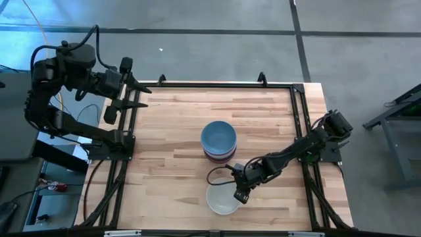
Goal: Nest bowls inside each other
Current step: Stack the white bowl on the blue bowl
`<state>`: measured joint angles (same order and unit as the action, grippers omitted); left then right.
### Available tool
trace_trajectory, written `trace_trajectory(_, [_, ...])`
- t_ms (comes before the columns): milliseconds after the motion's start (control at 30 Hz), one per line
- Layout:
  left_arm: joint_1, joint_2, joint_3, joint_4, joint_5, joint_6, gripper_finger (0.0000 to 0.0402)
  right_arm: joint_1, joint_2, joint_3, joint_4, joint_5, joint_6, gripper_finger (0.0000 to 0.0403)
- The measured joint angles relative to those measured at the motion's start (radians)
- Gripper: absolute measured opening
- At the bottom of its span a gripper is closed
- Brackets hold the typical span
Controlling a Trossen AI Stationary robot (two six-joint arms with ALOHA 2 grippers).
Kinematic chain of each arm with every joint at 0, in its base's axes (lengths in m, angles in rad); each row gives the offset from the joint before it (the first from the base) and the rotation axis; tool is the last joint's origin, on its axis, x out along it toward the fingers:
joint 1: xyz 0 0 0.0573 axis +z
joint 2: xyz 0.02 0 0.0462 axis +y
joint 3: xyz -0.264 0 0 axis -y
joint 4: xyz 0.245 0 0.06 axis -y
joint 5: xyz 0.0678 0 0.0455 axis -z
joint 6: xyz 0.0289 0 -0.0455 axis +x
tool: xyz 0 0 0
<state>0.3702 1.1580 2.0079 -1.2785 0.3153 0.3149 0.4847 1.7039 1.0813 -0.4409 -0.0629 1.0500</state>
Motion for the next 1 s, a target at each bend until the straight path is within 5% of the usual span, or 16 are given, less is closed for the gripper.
trace_trajectory(133, [0.000,0.000,0.000,0.000,0.000,0.000,0.0188,0.000,-0.001,0.000,0.010,0.001,0.000,0.0112])
trace_trajectory(367, [0.000,0.000,0.000,0.000,0.000,-0.001,0.0188,0.000,-0.002,0.000,0.025,0.016,-0.015,0.0010])
trace_trajectory(667, [0.000,0.000,0.000,0.000,0.000,0.000,0.0188,-0.011,-0.002,0.051,-0.049,0.007,-0.018,0.0002])
trace_trajectory(1000, [0.000,-0.003,-0.023,0.005,0.014,0.000,0.0188,-0.078,-0.002,0.348,-0.447,-0.019,-0.158,0.0001])
